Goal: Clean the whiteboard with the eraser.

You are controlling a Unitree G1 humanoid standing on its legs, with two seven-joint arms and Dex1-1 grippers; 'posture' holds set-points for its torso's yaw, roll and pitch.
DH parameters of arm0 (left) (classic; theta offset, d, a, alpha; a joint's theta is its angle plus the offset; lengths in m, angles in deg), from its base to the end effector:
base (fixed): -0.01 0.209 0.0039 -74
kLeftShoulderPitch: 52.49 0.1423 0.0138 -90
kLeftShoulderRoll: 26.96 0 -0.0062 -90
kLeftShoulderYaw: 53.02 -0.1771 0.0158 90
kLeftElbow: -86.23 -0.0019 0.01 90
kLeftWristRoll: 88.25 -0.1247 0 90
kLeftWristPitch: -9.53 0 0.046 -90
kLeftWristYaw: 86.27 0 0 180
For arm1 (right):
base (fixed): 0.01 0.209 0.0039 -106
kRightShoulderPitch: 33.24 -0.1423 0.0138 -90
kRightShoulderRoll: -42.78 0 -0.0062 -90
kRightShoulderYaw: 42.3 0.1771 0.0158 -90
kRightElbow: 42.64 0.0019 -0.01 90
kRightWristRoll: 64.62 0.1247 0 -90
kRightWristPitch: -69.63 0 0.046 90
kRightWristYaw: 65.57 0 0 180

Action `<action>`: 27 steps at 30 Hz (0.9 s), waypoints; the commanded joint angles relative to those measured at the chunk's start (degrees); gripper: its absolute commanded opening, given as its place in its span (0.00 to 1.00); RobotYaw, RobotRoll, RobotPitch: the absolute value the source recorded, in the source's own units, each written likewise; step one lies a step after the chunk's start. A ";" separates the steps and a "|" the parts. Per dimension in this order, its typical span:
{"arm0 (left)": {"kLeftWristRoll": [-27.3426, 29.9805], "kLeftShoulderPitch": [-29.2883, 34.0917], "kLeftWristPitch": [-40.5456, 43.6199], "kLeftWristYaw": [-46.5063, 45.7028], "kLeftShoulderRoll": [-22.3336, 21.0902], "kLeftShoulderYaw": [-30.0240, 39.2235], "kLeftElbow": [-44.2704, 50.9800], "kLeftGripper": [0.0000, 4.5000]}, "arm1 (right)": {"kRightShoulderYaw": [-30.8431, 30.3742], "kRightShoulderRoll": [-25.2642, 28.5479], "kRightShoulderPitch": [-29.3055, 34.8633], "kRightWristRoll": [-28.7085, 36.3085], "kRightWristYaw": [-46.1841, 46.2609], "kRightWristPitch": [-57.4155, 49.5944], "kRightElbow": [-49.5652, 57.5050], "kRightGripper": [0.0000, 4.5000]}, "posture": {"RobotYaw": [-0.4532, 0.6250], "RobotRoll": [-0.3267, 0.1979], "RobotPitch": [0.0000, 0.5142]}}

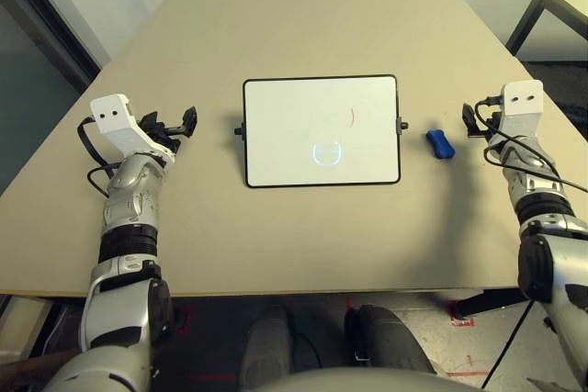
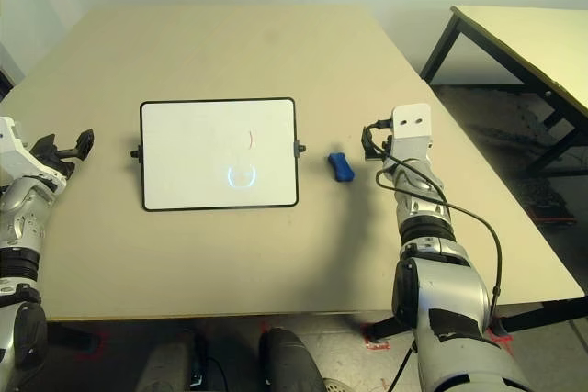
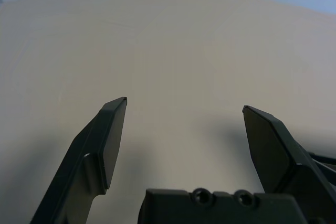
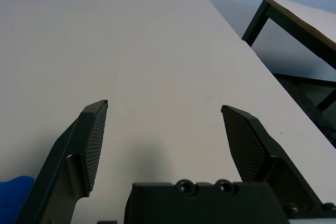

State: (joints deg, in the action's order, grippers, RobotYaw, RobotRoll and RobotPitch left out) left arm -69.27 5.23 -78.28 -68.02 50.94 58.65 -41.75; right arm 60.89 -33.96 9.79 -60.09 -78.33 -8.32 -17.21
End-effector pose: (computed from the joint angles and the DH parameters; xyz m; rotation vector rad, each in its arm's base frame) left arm 0.2688 0.2993 0.1169 -0.0978 -0.0517 0.1057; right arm 0.3026 -0.2813 0.1211 -0.1715 0.0279 -0.1256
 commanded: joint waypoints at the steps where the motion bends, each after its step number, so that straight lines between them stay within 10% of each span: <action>1: 0.30 -0.11 0.20 -0.30 0.19 0.87 -1.61 1.00 | 0.93 0.73 1.32 0.78 -0.17 -0.42 0.34 1.00 | 0.38 0.62 0.15; 18: 3.52 -0.49 19.29 14.18 -12.11 -5.13 23.70 1.00 | -3.84 -0.13 9.48 3.68 -8.23 -37.05 37.32 1.00 | 0.38 0.62 0.10; 27: 7.73 3.43 30.65 21.50 -11.56 -10.65 37.03 1.00 | -7.73 -2.49 12.53 2.52 -6.32 -50.06 47.04 1.00 | 0.37 0.62 0.10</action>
State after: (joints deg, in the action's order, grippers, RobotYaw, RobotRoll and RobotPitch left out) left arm -62.56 8.05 -49.42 -47.03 38.90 49.22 -6.51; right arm 53.80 -36.01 21.66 -57.04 -85.15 -56.30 28.51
